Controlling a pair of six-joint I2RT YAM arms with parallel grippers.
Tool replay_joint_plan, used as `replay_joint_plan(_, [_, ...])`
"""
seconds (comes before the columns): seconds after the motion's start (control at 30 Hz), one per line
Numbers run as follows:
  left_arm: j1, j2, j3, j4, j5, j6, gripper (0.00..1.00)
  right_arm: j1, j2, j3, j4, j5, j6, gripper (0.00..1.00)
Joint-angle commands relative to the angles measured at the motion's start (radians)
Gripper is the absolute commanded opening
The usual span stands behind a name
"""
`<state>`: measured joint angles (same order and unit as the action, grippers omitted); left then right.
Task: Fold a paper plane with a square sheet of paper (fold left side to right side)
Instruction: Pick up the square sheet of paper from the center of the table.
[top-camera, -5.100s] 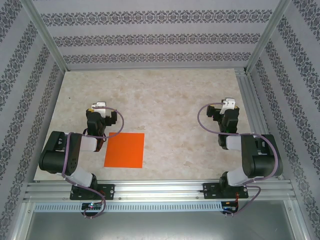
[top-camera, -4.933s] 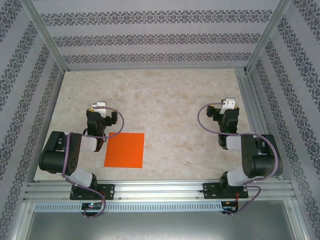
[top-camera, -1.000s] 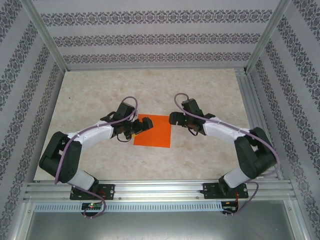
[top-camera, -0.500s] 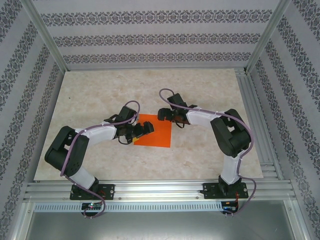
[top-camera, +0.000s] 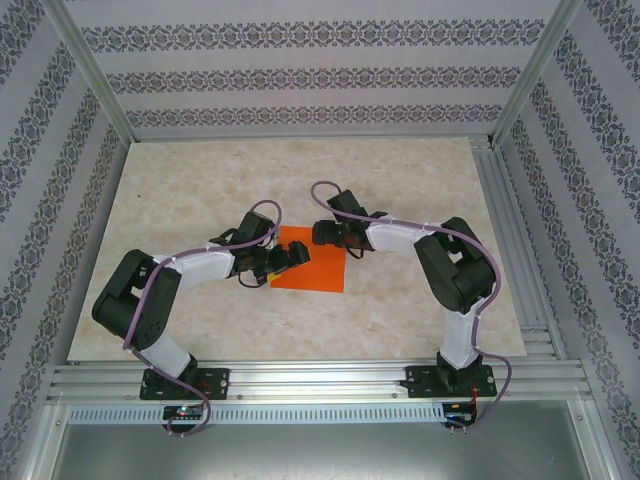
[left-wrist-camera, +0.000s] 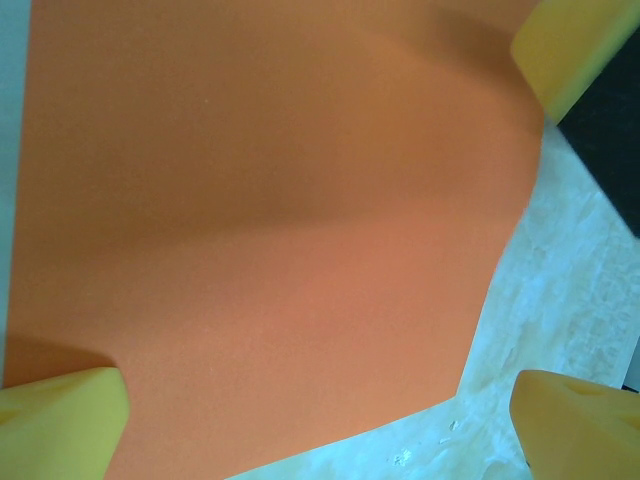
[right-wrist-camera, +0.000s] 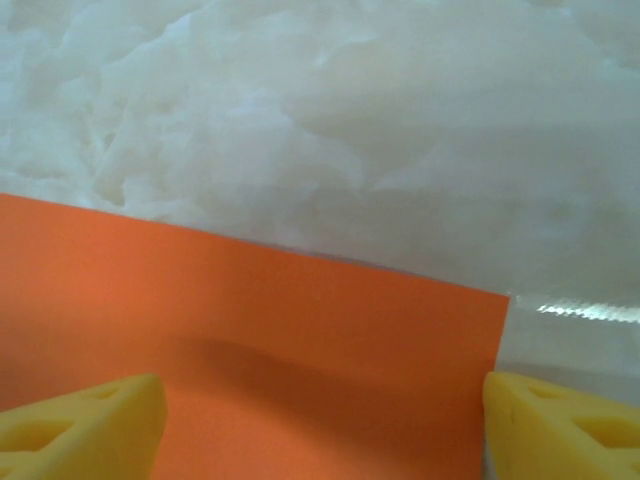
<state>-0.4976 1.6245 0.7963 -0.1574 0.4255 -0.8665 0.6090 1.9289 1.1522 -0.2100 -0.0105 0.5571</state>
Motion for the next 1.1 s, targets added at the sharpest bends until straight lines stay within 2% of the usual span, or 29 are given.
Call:
replay_joint_plan(0.0, [0.004, 0.031, -0.029, 0.013, -0.017, -0.003, 1.0, 0.077, 0.005, -0.013, -0.012, -0.125, 0.045, 0.81])
replay_joint_plan(0.27, [0.002, 0.026, -0.032, 0.013, -0.02, -0.002, 1.0, 0.094, -0.04, -0.045, 0.008, -0.168, 0.055, 0.76])
replay_joint_plan(0.43, [0.005, -0.017, -0.039, 0.033, -0.024, 0.0, 1.0, 0.061, -0.095, -0.071, 0.05, -0.267, 0.06, 0.51])
replay_joint_plan(0.63, [0.052, -0.193, -0.043, 0.017, -0.043, 0.012, 1.0, -0.018, -0.242, -0.187, 0.203, -0.409, 0.101, 0.33])
replay_joint_plan(0.9, [0.175, -0.359, -0.022, -0.051, 0.06, 0.063, 1.0, -0.215, -0.409, -0.363, 0.585, -0.755, 0.306, 0.28])
replay_joint_plan(1.07, [0.187, -0.419, 0.004, 0.024, 0.171, 0.104, 1.0, -0.292, -0.529, -0.367, 0.616, -0.92, 0.337, 0.27])
